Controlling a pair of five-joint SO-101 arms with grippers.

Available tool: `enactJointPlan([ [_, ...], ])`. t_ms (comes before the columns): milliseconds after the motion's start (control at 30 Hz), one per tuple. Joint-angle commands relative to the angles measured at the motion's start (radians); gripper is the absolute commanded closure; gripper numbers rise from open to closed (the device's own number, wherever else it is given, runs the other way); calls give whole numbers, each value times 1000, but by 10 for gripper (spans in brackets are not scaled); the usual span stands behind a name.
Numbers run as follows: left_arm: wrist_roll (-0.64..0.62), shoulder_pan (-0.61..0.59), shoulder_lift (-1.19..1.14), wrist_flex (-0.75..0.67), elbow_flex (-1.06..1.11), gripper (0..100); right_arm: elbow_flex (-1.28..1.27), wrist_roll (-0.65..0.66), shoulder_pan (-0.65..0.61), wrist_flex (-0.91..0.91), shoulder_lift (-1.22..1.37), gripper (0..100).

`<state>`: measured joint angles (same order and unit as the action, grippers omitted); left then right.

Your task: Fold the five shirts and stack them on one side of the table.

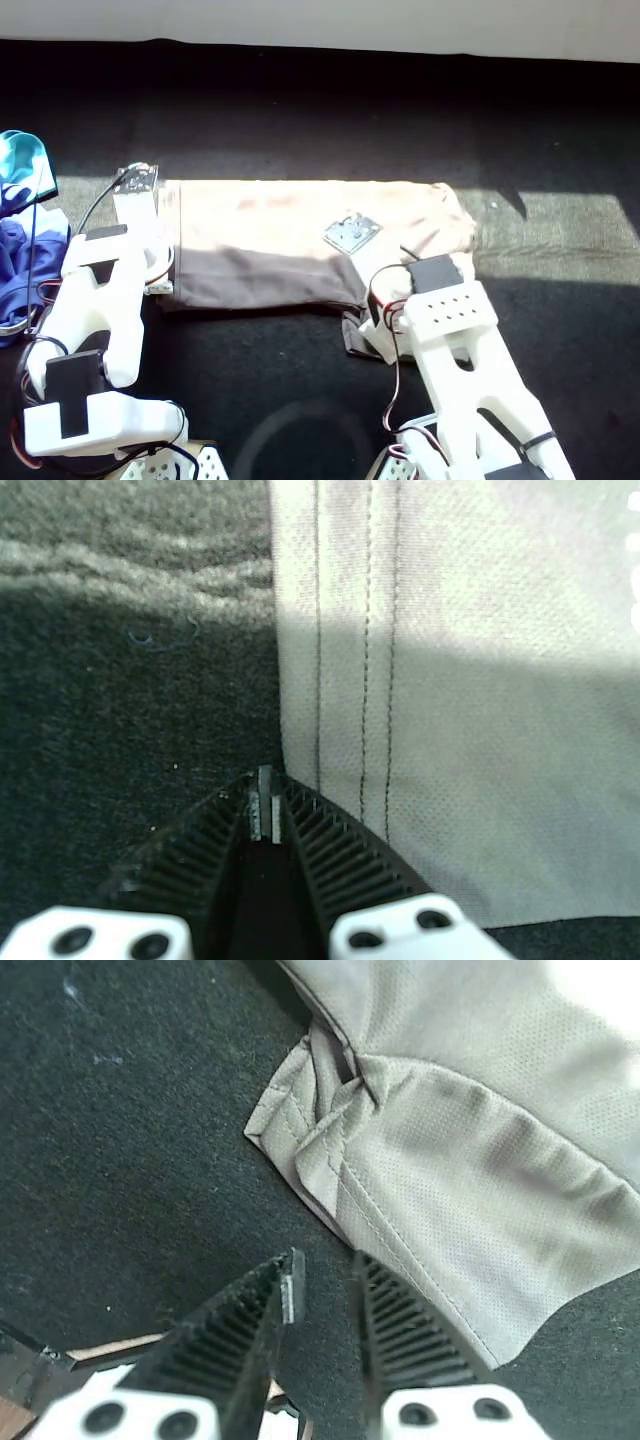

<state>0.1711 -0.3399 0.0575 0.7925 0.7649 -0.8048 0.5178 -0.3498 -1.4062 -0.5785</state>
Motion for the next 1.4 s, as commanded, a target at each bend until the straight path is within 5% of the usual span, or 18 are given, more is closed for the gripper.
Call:
enactJointPlan([
  [0, -8, 10, -1, -9, 2, 991, -27, 121, 31, 15, -15, 799],
  [333, -8, 10, -1, -9, 2, 991, -321, 137, 30, 358, -13, 796],
  [767, -8, 10, -1, -9, 2, 991, -410, 137, 33, 496, 38, 805],
  [900, -8, 10, -1, -9, 2, 991, -352, 137, 88, 536, 200, 933],
  [967, -8, 10, -1, -9, 2, 991, -285, 135, 139, 530, 274, 997],
  [1367, -8, 10, -1, -9, 2, 991, 182, 138, 211, 248, 196, 993],
])
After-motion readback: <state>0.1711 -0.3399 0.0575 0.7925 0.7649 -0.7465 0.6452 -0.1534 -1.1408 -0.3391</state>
